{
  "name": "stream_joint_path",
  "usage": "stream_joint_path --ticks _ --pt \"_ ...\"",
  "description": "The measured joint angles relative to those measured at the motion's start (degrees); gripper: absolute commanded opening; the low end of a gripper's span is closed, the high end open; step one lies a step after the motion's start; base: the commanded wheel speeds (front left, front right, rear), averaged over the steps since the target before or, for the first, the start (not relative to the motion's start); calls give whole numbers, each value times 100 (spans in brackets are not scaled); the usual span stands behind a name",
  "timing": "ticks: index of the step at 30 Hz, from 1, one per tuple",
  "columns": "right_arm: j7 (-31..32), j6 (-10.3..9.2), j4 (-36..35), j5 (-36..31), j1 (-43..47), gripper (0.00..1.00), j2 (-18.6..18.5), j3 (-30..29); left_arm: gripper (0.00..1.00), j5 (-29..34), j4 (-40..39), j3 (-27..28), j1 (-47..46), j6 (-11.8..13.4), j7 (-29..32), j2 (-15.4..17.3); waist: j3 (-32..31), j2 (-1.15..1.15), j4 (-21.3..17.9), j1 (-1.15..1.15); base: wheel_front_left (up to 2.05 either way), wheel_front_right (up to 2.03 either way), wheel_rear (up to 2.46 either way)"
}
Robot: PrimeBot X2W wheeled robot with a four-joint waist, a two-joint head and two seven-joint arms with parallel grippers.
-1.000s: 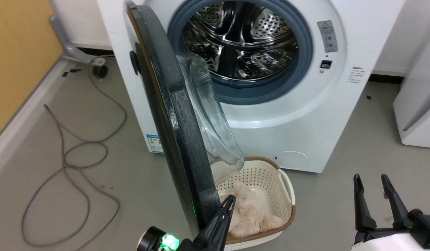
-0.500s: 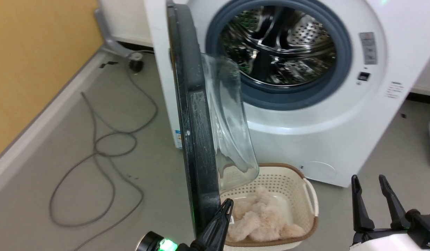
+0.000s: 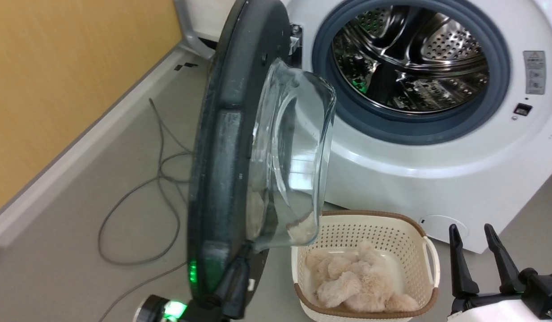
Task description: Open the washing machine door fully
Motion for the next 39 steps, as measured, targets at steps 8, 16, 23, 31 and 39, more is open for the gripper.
stream_joint_path --ticks 8,16,23,31,39 --pt "-1 -1 -29 -45 -4 100 0 5 0 -78 -26 592 96 141 1 83 149 0 122 0 0 0 0" --pt "0 -1 -68 -213 -122 100 0 -4 0 -211 37 1291 15 192 -1 115 443 0 213 0 0 0 0" --pt "-1 0 -102 -350 -249 100 0 3 0 -283 127 2031 -252 280 1 111 701 0 245 0 0 0 0" --pt "-1 0 -127 -512 -354 100 0 9 0 -323 294 2728 -606 281 2 101 935 0 231 0 0 0 0" --pt "0 0 -129 -604 -581 100 1 63 0 -380 626 3379 -1120 87 1 122 1185 0 163 0 0 0 0"
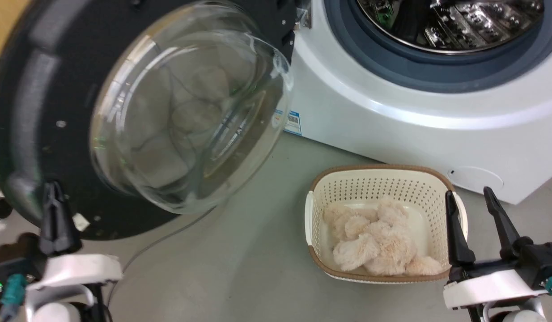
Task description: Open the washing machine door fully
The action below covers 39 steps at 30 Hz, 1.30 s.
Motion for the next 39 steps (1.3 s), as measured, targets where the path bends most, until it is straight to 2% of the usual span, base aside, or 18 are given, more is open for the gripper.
stream_joint_path --ticks 10,18,39 --pt "0 0 -9 -102 -123 100 0 -36 0 -86 869 764 -575 -337 0 200 261 0 -185 0 0 0 0" --pt "0 0 -23 -146 -207 100 0 -48 0 15 1408 992 -1107 -502 1 393 391 0 -231 0 0 0 0" --pt "0 0 -18 -247 -353 100 1 -36 0 133 2665 1401 -2111 -512 0 837 448 0 -414 0 0 0 0"
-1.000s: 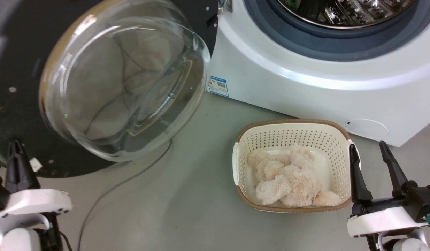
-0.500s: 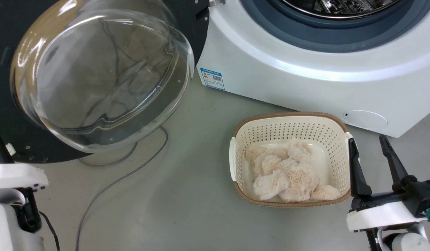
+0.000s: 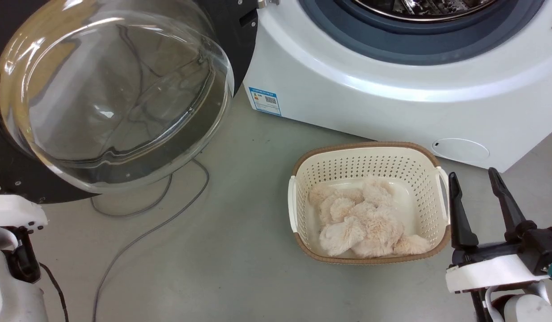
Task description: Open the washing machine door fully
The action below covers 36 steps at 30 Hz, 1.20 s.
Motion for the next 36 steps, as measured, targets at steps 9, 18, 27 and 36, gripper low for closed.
stream_joint_path --ticks 9,18,27,36 --pt "0 0 0 55 3 100 0 -51 0 121 -182 -10 41 -36 1 -36 -195 0 -55 0 0 0 0" --pt "0 0 -1 266 171 100 0 -125 0 360 -958 -185 728 -171 1 -218 -783 0 -146 0 0 0 0" --pt "0 0 21 396 421 100 0 -156 0 471 -1570 -454 1427 -341 1 -368 -1318 0 -274 -1 0 0 0" --pt "0 0 35 576 657 100 0 -193 0 549 -2209 -845 2135 -492 1 -649 -1714 0 -496 -2 0 0 0"
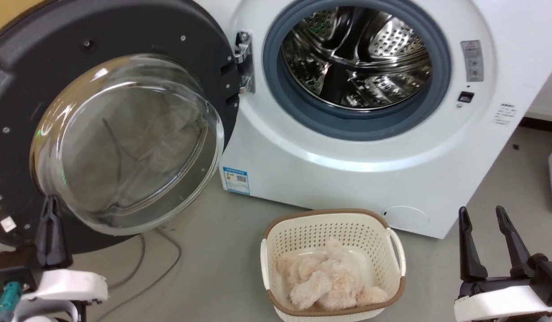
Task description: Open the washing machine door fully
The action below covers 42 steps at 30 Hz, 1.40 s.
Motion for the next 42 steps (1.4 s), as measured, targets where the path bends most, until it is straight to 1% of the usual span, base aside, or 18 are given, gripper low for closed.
stream_joint_path --ticks 3,4,5,8,17,21,28,35,42 --pt "0 0 0 35 54 100 0 3 0 -4 -167 -70 157 -12 0 -62 -70 0 -97 0 0 0 0" --pt "0 0 2 36 67 100 1 9 25 -8 -221 -88 198 -12 0 -93 -88 0 -134 0 0 0 0" --pt "0 0 2 36 70 100 1 8 100 -5 -303 -110 246 -11 0 -124 -106 0 -174 0 0 0 0" --pt "0 0 0 36 70 100 1 -7 100 -9 -453 -223 372 -13 0 -185 -141 0 -295 0 0 0 0" --pt "0 0 -1 36 83 100 1 -48 100 -62 -514 -631 542 -65 0 -337 -191 0 -662 1 0 0 0" --pt "0 0 -1 36 89 100 1 -48 100 -109 -463 -777 619 -112 0 -358 -201 0 -861 1 0 0 0" --pt "-1 0 -15 38 186 100 1 -24 100 -113 -455 -1045 646 -118 0 -391 -209 0 -1168 1 0 0 0" --pt "0 0 -38 88 238 100 1 -31 100 -169 -466 -1191 749 -105 0 -448 -197 0 -1334 2 0 0 0" --pt "0 0 -42 90 292 100 1 -24 100 -137 -465 -1263 843 -3 0 -468 -182 0 -1402 2 0 0 0"
